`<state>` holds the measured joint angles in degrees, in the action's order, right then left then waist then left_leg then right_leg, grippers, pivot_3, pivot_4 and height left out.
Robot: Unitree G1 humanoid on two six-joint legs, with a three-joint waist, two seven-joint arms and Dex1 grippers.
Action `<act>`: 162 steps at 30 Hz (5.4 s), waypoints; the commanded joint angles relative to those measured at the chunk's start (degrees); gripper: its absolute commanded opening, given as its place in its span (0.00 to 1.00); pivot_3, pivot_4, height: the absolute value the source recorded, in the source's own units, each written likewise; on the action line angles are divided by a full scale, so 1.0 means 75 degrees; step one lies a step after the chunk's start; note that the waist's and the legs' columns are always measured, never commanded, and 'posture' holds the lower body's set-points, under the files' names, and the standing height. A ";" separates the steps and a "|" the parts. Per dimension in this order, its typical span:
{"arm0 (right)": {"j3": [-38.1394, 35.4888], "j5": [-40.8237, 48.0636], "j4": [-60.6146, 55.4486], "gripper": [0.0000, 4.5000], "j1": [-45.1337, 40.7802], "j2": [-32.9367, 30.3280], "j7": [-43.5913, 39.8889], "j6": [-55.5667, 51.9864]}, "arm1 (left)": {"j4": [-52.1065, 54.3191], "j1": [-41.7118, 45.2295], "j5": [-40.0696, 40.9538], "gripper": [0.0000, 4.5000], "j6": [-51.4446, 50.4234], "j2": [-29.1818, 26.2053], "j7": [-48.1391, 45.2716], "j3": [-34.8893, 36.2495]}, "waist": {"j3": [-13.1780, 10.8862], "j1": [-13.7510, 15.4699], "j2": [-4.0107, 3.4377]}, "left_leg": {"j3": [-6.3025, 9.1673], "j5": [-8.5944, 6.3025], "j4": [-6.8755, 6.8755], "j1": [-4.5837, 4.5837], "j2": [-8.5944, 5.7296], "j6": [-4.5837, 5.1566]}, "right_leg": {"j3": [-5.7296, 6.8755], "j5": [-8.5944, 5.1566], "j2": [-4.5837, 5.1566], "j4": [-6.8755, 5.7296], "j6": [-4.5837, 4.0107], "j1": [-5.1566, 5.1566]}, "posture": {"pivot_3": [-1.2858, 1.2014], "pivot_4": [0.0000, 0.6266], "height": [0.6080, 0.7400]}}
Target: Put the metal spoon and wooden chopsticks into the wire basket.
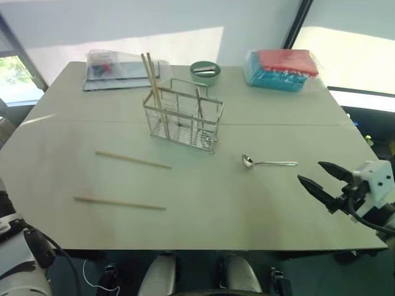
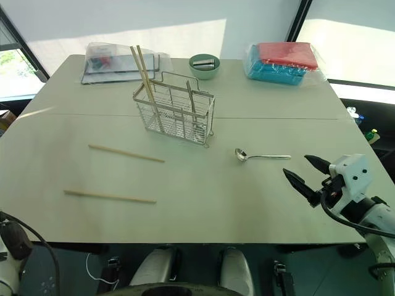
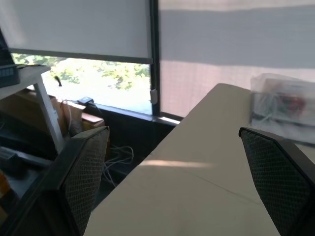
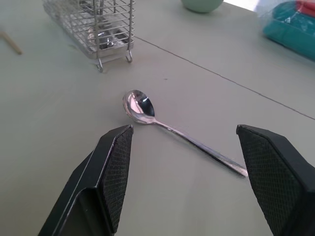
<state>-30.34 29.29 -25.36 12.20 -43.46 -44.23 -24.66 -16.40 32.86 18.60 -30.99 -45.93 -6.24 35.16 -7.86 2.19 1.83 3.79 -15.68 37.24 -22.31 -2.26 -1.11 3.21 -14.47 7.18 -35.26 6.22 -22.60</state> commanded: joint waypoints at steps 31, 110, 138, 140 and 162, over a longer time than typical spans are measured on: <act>0.6555 -0.5107 1.1542 0.77 -1.0107 0.0145 -0.5541 0.4808 | 0.3460 0.0922 0.1807 0.99 -0.0783 -0.0065 -0.8727 -0.5801 | -0.0075 -0.0448 -0.0103 | -0.0035 0.0007 -0.0012 0.0001 0.0004 0.0002 | -0.0006 0.0017 -0.0012 0.0004 0.0024 -0.0003 | 0.52 0.24 0.45; 0.3374 -0.1379 0.6744 0.00 -0.9724 0.4848 0.1083 0.0550 | 0.4622 0.0050 0.2931 1.00 -0.1846 -0.0529 -0.5688 -0.2347 | -0.0072 -0.0453 -0.0093 | 0.0023 0.0041 -0.0015 -0.0011 0.0005 -0.0053 | -0.0019 0.0033 -0.0045 -0.0114 0.0003 -0.0060 | 0.52 0.24 0.45; 0.2746 0.1774 0.1967 0.97 -0.8069 -0.0040 -0.2963 -0.2611 | 0.2063 -0.0495 0.0832 1.00 0.1035 -0.2093 -0.8430 -0.3869 | -0.0069 -0.0454 -0.0079 | -0.0028 0.0015 -0.0022 -0.0004 0.0018 -0.0008 | -0.0018 0.0029 -0.0049 -0.0093 0.0001 -0.0058 | 0.52 0.24 0.45; 0.2738 0.2033 0.1494 0.97 -0.7364 -0.0466 -0.3367 -0.2800 | 0.1517 -0.0569 0.0381 1.00 0.1765 -0.2318 -0.8949 -0.4133 | -0.0070 -0.0414 -0.0078 | -0.0042 0.0011 -0.0020 0.0000 0.0031 -0.0002 | -0.0020 0.0029 -0.0040 -0.0078 0.0001 -0.0061 | 0.52 0.24 0.45; 0.1323 0.2891 -0.0936 0.97 -0.3455 -0.0926 -0.1394 -0.3153 | -0.5782 0.3283 -0.3440 1.00 0.6955 0.0232 -1.0276 -0.6914 | -0.0053 -0.0201 -0.0038 | -0.0041 0.0004 -0.0003 -0.0023 0.0017 0.0012 | 0.0005 0.0043 -0.0008 -0.0010 0.0024 -0.0039 | 0.52 0.24 0.45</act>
<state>-17.86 48.79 -30.18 -13.78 -50.47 -56.61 -47.78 -57.61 55.45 -5.77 19.36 -44.51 -82.55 -16.29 -8.26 0.69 1.55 3.48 -15.65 37.21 -22.48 -2.12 -1.02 3.25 -14.15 7.11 -35.33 6.40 -22.90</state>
